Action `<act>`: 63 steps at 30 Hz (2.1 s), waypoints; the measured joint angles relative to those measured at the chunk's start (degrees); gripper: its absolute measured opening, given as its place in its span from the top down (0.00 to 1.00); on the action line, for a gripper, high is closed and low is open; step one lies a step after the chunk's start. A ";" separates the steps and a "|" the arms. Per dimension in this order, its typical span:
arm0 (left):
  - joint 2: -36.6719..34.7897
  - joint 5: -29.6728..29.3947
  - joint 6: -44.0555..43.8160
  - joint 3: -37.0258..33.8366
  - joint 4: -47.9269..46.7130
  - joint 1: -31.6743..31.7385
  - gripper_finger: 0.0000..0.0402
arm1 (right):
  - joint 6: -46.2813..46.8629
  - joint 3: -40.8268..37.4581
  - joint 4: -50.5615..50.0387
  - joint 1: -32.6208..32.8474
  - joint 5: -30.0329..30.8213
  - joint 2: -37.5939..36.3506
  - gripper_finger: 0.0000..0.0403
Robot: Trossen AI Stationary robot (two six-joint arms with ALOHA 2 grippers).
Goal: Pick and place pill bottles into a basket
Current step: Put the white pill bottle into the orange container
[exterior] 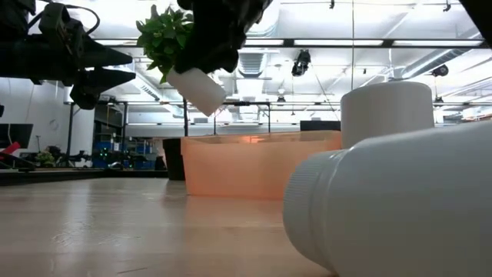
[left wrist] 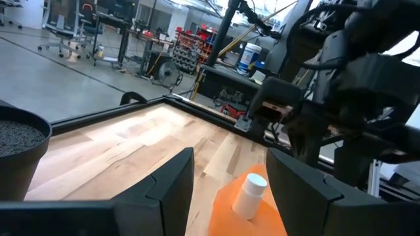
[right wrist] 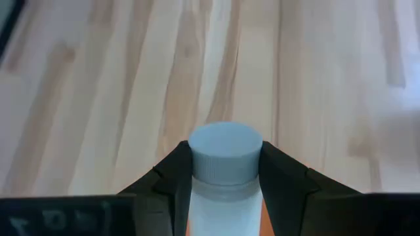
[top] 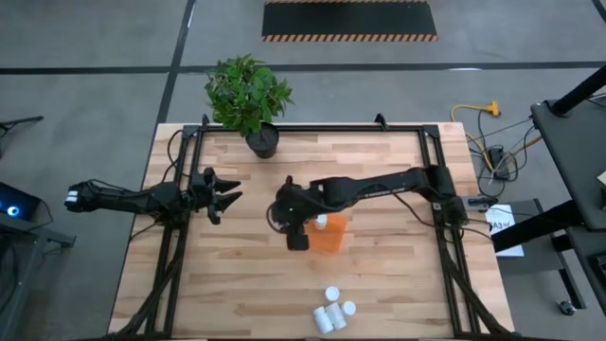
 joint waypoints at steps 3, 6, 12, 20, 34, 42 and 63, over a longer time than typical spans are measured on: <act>0.04 0.01 0.00 0.00 0.03 0.00 0.57 | 2.03 -6.99 7.14 -0.14 0.31 -3.46 0.67; -0.01 -0.01 0.00 0.00 0.01 -0.02 0.57 | 5.27 -15.59 15.53 -0.20 2.62 -7.77 0.67; -0.03 -0.01 0.00 0.00 -0.04 0.00 0.57 | 10.20 -32.43 37.98 -0.32 5.60 -16.08 0.67; -0.03 -0.01 0.00 0.00 0.01 -0.01 0.57 | 18.24 -48.42 61.09 -0.97 8.16 -18.55 0.67; -0.05 -0.01 0.00 0.00 0.01 -0.01 0.57 | 20.55 -58.13 72.02 -1.68 15.50 -17.67 0.67; -0.02 -0.01 0.00 0.00 -0.02 -0.01 0.57 | 21.12 -62.55 84.20 -0.28 12.01 -17.65 0.67; -0.03 -0.01 0.00 0.00 -0.01 -0.01 0.57 | 24.98 -81.17 103.58 5.93 14.39 -20.47 0.67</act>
